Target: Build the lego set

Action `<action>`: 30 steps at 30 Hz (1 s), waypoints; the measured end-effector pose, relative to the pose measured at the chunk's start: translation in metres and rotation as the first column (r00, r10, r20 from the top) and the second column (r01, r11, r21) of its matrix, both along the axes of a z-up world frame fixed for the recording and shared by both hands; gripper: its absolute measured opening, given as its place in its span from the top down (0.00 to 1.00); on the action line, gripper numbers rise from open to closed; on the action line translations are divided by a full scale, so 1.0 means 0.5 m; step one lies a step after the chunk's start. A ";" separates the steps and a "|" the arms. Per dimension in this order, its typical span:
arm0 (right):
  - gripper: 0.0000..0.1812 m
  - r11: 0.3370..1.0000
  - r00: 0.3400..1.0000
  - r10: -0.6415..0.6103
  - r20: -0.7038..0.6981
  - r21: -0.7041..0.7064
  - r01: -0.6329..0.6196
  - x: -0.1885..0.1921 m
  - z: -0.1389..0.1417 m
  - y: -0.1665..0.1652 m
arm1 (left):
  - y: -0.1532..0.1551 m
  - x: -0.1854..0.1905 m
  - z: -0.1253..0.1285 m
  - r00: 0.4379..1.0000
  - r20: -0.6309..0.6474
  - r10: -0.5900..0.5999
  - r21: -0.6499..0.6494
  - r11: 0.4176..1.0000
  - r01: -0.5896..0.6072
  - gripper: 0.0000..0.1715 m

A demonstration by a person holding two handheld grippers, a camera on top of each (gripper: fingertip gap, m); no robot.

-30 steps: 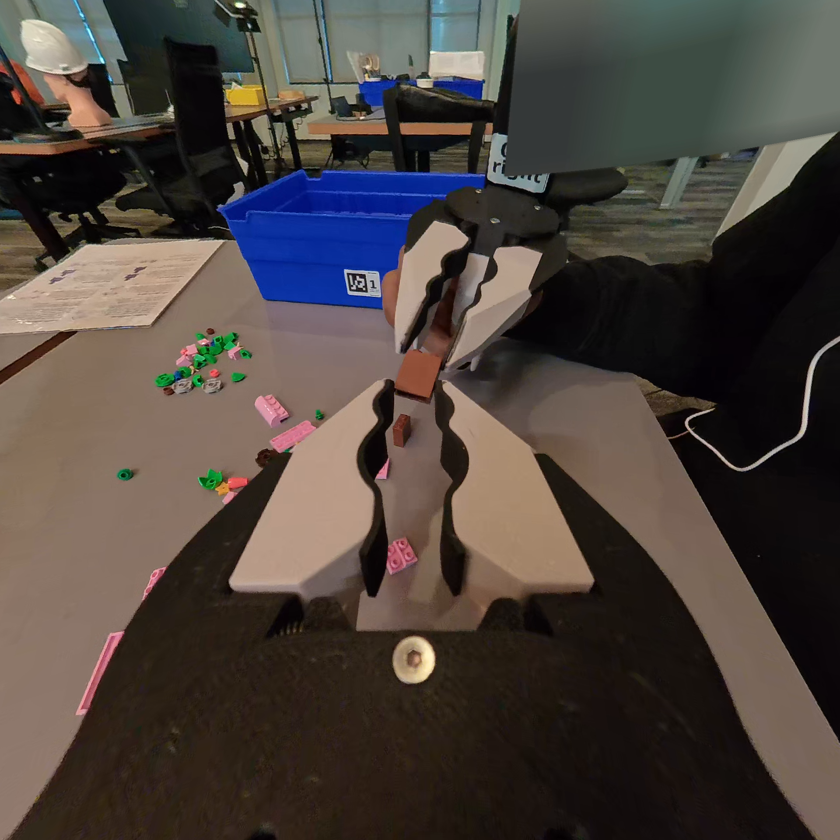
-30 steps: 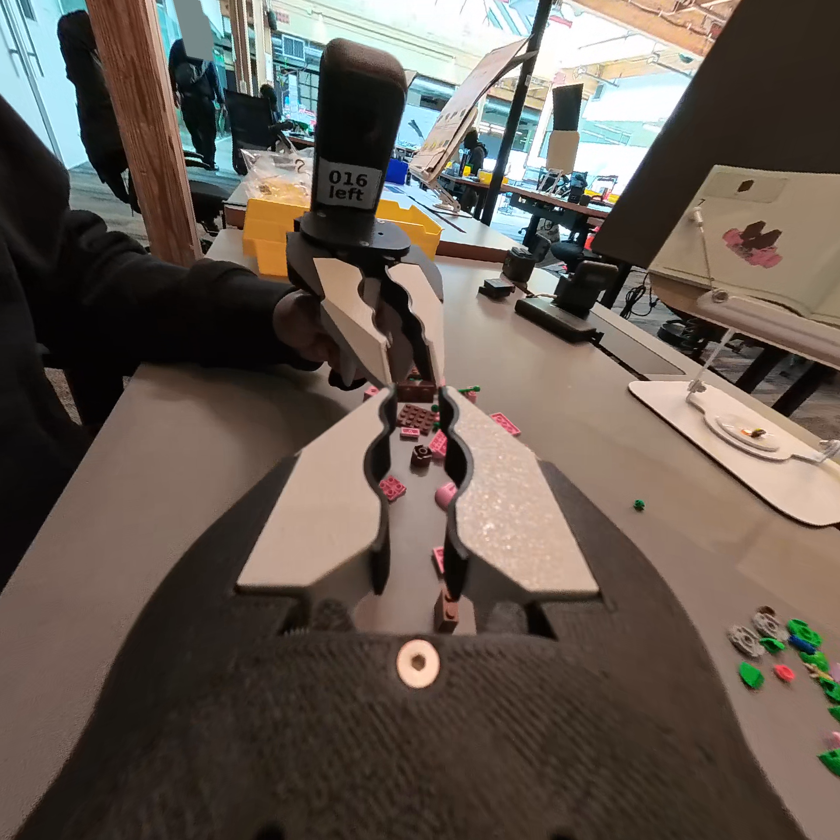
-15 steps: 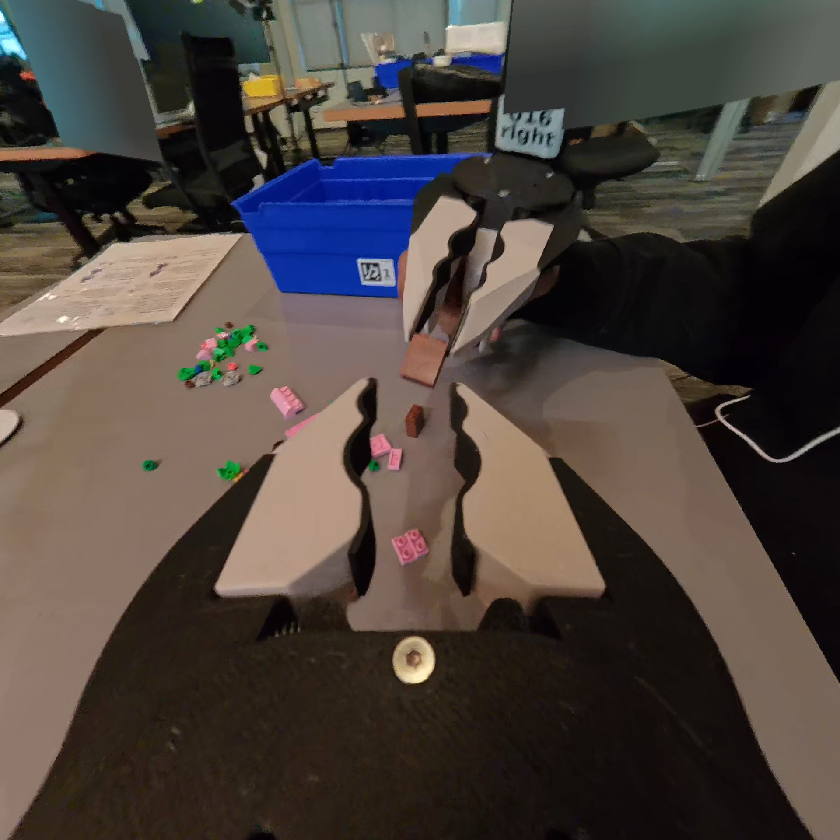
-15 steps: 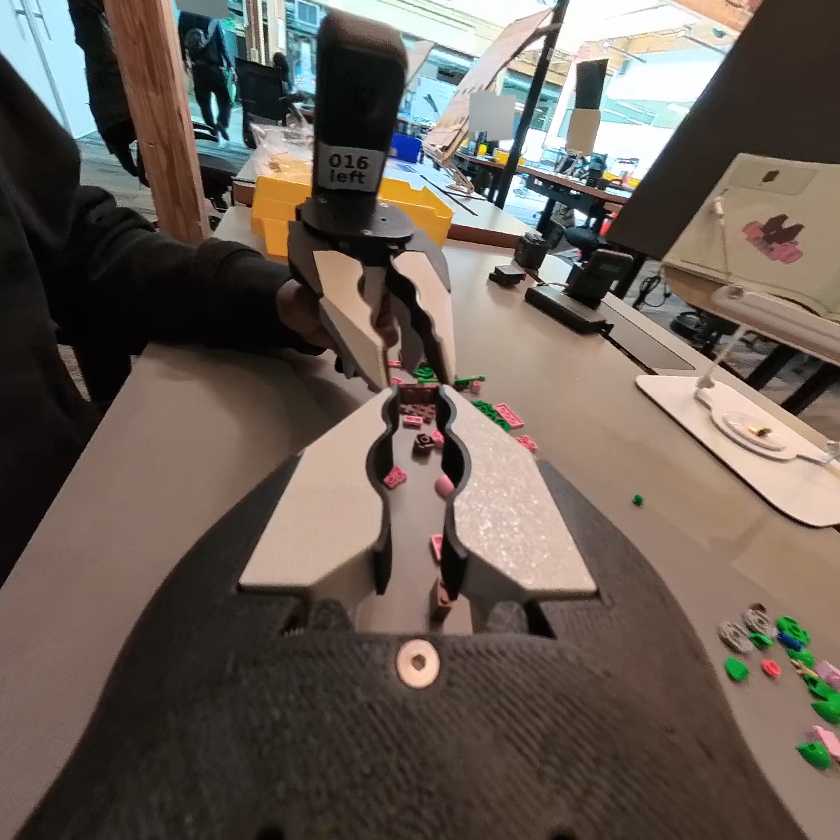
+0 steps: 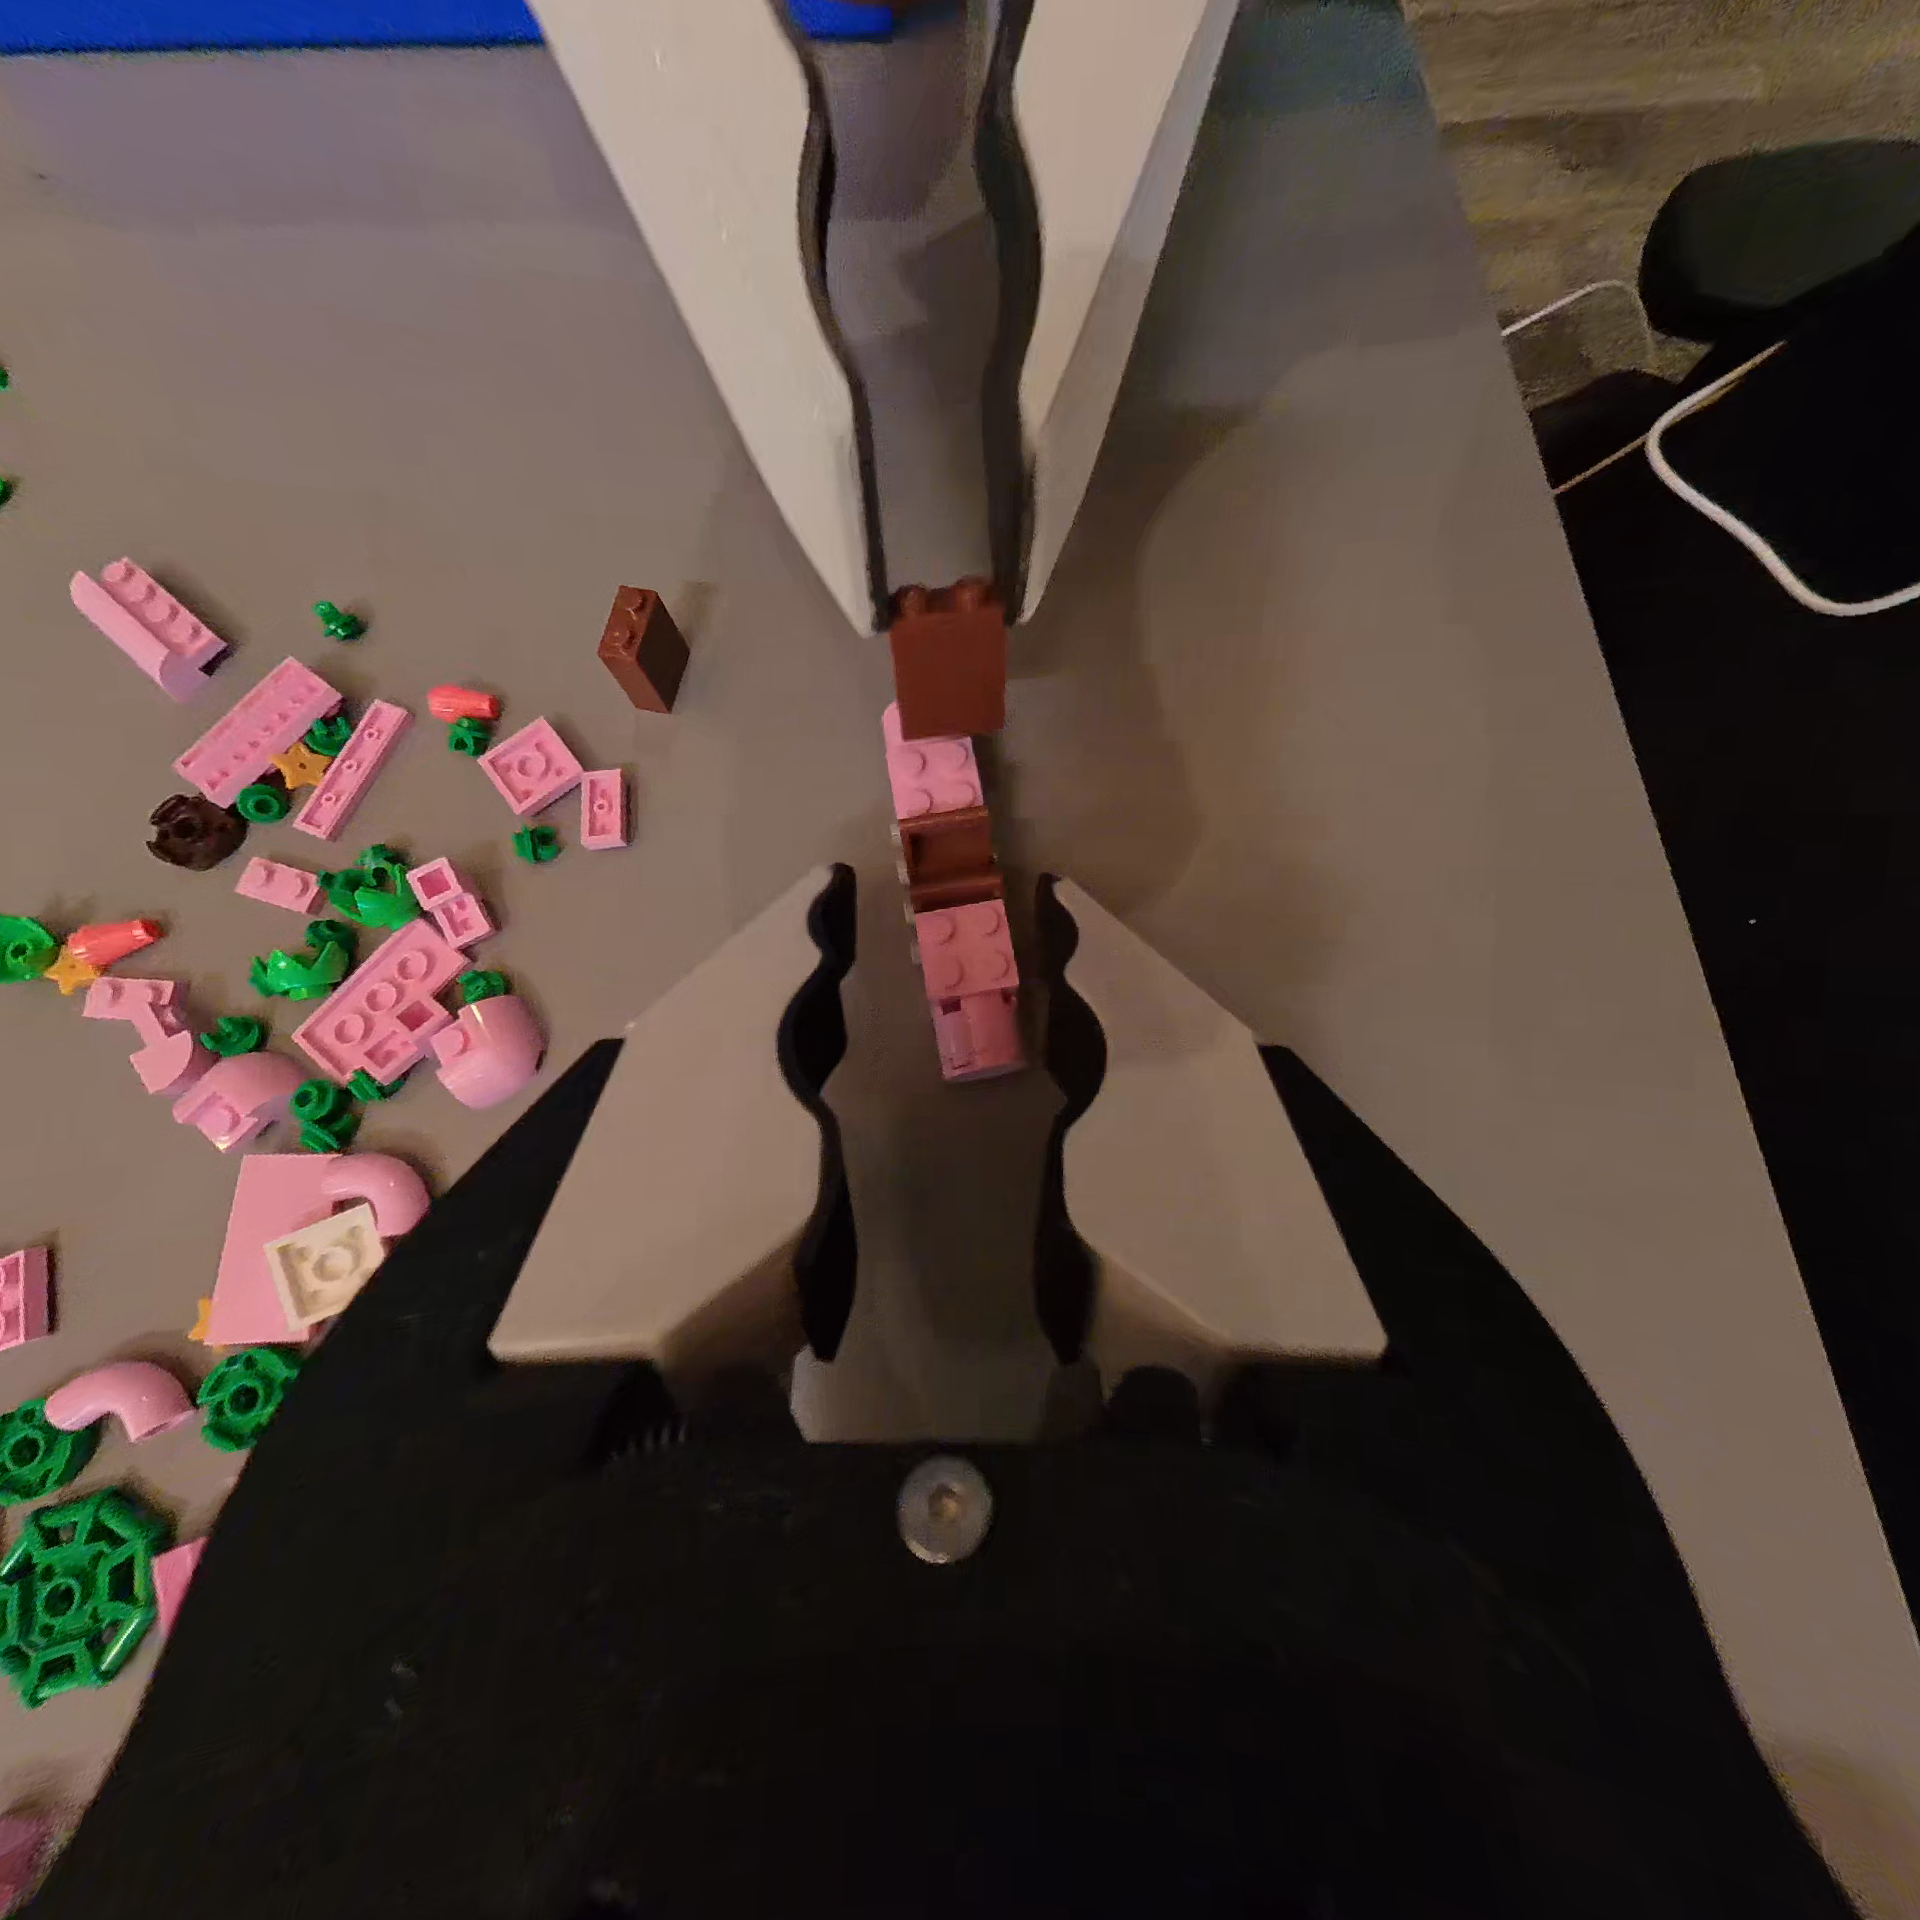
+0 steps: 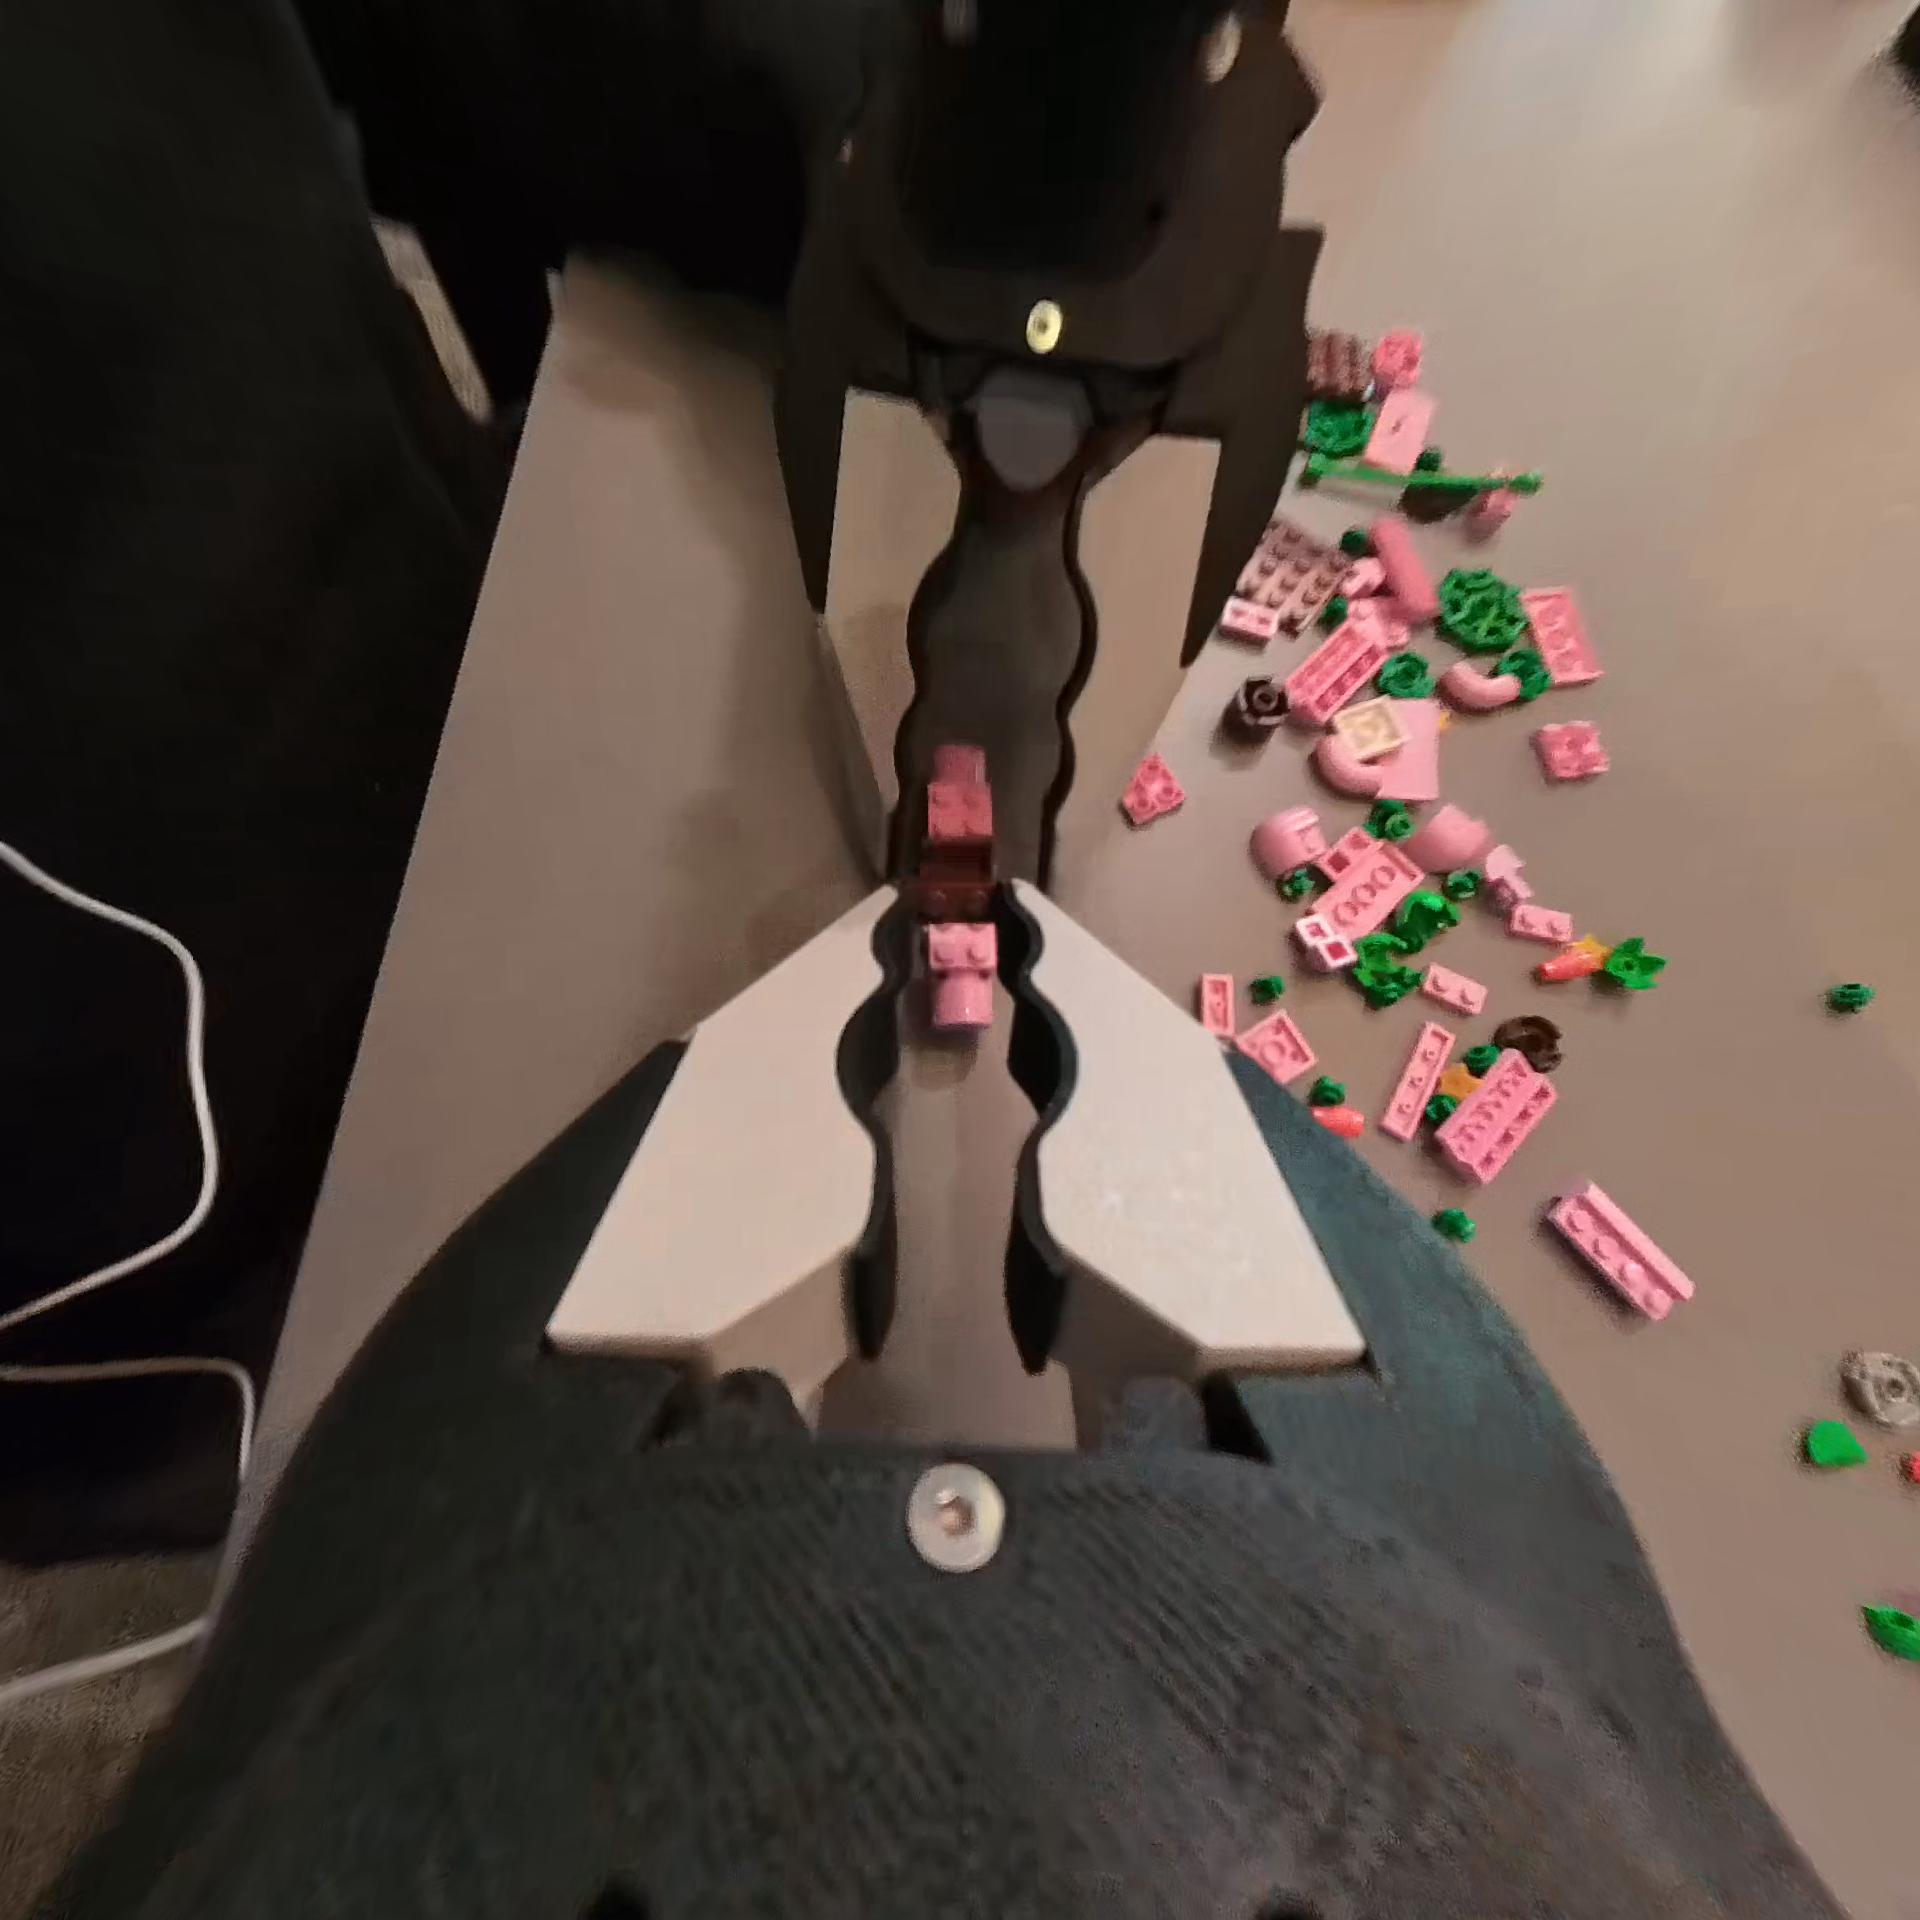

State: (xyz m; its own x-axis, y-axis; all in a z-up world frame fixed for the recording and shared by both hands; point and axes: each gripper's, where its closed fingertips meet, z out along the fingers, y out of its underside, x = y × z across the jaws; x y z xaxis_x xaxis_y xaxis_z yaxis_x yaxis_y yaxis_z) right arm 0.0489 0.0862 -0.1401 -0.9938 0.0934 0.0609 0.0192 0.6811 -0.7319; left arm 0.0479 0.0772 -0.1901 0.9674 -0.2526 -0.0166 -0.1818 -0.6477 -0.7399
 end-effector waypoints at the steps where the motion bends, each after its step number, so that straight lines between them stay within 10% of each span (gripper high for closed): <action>1: 0.92 0.999 1.000 0.012 0.007 0.038 -0.013 -0.002 -0.008 0.002 | -0.001 0.002 0.001 1.000 0.008 -0.005 0.002 1.000 0.005 0.85; 30: 0.92 0.952 0.987 -0.054 0.153 0.305 0.004 -0.007 -0.050 -0.011 | -0.003 0.006 -0.002 0.999 0.053 -0.008 -0.012 1.000 0.008 0.90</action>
